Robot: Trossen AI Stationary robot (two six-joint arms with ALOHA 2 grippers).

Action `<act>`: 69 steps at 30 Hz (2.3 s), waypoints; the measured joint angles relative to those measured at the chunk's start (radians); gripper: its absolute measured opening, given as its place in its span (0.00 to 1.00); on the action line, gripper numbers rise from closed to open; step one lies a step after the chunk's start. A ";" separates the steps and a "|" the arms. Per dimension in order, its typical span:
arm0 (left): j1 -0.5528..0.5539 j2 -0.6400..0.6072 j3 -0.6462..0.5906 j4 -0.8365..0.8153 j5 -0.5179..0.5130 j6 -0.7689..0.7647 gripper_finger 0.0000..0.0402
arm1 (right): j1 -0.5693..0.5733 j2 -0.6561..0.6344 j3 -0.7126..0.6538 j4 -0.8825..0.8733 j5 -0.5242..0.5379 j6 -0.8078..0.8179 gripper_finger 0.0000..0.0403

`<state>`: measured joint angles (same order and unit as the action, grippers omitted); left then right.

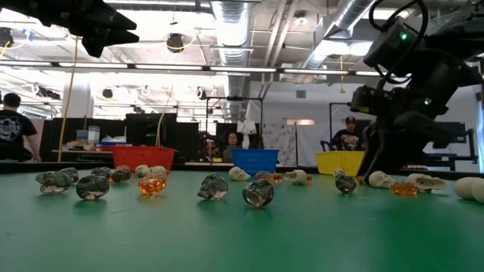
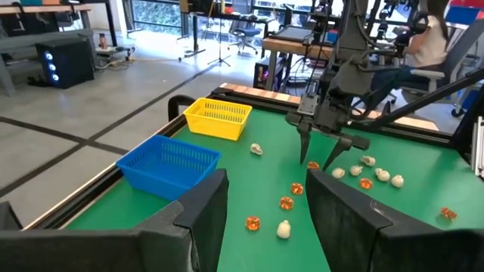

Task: Sort Halloween decoration
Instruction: Put the orange pumpkin toy into the red bin

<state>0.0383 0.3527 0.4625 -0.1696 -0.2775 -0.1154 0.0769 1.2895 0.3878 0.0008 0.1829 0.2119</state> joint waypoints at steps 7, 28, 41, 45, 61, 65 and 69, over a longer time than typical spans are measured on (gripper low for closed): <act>0.000 0.000 0.000 -0.002 0.000 0.000 0.42 | 0.000 0.056 0.003 0.037 0.002 0.008 0.66; 0.000 0.000 0.000 -0.027 0.000 -0.001 0.42 | -0.008 0.056 0.002 0.041 0.007 0.053 0.39; 0.000 0.000 0.000 -0.027 0.000 0.000 0.42 | -0.008 0.057 0.007 0.035 0.006 0.076 0.33; 0.000 0.000 0.000 -0.027 0.000 0.000 0.42 | -0.008 0.059 0.040 0.023 0.011 0.076 0.32; 0.000 0.000 0.000 -0.027 0.000 0.024 0.42 | -0.121 0.058 0.277 0.041 0.053 -0.086 0.32; 0.000 0.000 0.000 -0.027 0.000 0.025 0.42 | -0.156 0.058 0.313 0.087 0.054 -0.117 0.32; 0.000 0.000 0.000 -0.027 -0.004 0.030 0.42 | -0.186 0.058 0.332 0.166 0.053 -0.142 0.32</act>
<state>0.0380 0.3527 0.4625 -0.1967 -0.2819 -0.0850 -0.1095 1.3472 0.7195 0.1666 0.2363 0.0695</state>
